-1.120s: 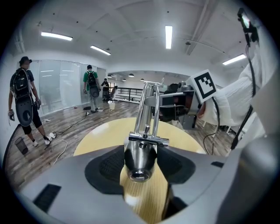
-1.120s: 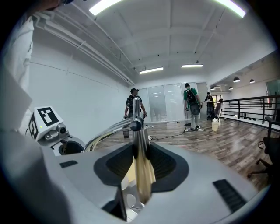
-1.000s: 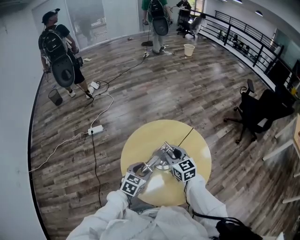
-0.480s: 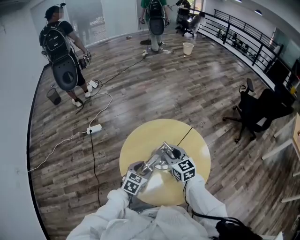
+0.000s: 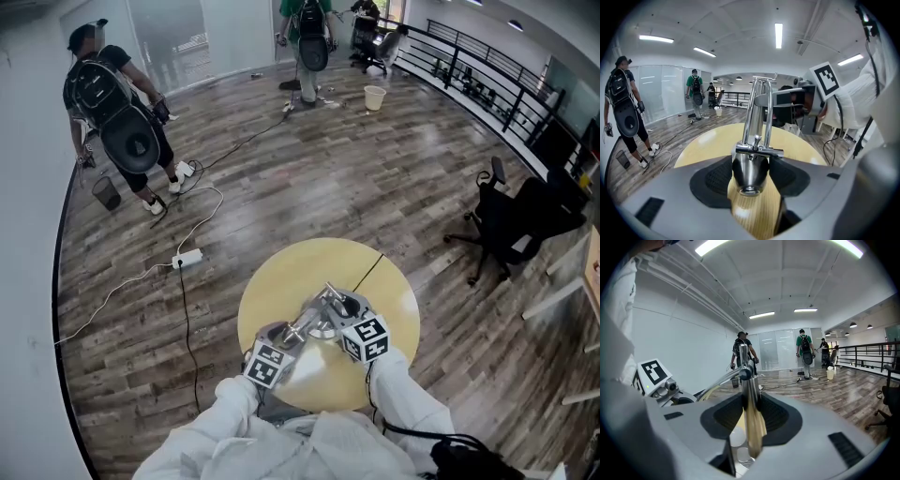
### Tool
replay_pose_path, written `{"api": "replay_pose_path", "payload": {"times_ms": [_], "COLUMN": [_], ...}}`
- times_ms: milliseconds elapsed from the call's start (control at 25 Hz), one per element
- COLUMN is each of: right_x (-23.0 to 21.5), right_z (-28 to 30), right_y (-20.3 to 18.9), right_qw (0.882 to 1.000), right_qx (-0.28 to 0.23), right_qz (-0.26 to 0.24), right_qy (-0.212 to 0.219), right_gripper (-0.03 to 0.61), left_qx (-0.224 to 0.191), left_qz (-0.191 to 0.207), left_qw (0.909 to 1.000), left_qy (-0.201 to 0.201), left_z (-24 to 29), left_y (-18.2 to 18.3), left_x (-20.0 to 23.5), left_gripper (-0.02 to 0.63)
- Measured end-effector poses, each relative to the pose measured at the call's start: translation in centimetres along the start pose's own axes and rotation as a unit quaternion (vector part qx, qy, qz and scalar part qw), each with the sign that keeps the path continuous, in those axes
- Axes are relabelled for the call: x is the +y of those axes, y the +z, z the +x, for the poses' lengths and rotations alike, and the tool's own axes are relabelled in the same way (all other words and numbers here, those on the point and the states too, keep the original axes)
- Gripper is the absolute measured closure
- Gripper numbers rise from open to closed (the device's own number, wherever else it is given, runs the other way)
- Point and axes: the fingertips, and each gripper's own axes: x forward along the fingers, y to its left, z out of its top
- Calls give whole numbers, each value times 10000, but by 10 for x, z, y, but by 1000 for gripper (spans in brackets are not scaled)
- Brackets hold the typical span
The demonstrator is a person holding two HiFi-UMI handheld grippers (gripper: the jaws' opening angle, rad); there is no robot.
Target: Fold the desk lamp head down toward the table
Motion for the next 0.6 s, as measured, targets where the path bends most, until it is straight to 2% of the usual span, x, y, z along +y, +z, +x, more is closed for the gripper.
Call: {"api": "replay_pose_path", "payload": {"times_ms": [440, 600], "right_x": [-3, -2], "right_z": [-6, -24], "right_y": [-3, -10], "right_qw": [9998, 9993], "right_qx": [-72, -84], "right_qz": [-87, 143], "right_qy": [-143, -339], "right_gripper": [465, 465], "left_qx": [-408, -662], "left_qz": [23, -395], "left_qw": [9990, 9960], "left_qy": [200, 448], "left_z": [-6, -37], "left_y": [1, -5], "left_x": [1, 9], "left_gripper": [382, 382]}}
